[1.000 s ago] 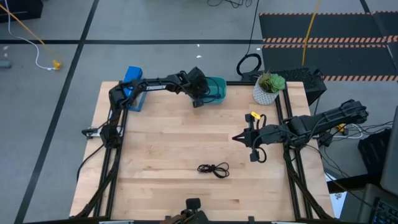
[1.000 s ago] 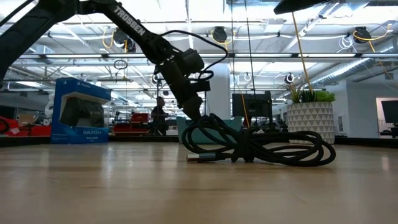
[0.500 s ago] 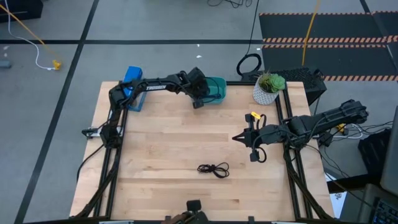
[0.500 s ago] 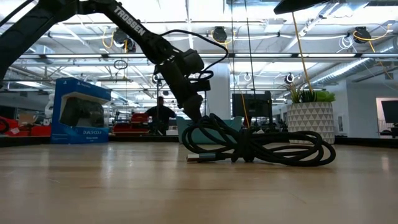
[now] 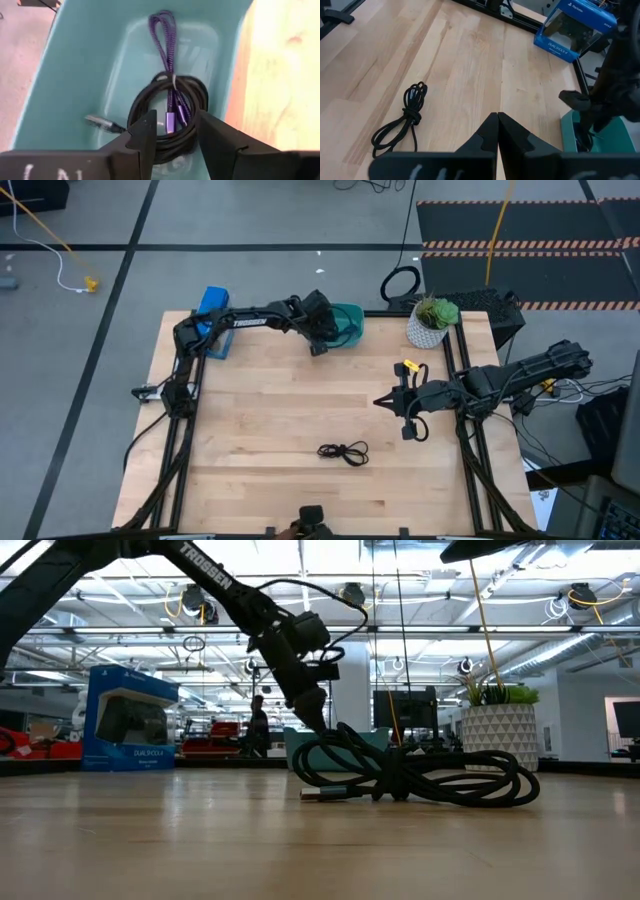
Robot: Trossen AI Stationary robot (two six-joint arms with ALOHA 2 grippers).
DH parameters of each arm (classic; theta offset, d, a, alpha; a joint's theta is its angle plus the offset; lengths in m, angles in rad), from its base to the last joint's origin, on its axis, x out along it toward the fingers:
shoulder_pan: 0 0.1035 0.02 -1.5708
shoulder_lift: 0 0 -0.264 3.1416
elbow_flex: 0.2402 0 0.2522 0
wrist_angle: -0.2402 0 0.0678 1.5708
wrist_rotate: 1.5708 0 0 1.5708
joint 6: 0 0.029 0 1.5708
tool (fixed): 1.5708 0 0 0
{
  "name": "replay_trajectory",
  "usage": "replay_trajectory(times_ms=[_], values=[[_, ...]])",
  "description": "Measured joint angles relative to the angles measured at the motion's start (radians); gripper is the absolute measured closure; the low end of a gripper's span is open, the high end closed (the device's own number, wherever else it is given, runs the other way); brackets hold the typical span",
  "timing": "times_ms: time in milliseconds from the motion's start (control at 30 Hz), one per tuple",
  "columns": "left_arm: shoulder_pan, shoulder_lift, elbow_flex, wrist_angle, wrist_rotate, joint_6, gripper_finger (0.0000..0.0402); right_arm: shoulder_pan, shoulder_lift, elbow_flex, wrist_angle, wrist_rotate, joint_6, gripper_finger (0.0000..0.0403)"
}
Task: Pick and place USB-C Cables
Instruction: Put the black charger cable into the blue bin
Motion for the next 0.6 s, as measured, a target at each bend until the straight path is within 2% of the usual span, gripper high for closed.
replay_trajectory(times_ms=[333,600], values=[[-0.042,-0.170,0.000,-0.098,-0.001,-0.094,0.0256,0.000,0.000,0.000,0.002,0.000,0.045,0.0403],[-0.183,-0.399,0.000,-0.275,0.000,-0.189,0.0256,0.000,0.000,0.000,0.005,-0.004,0.199,0.0403]])
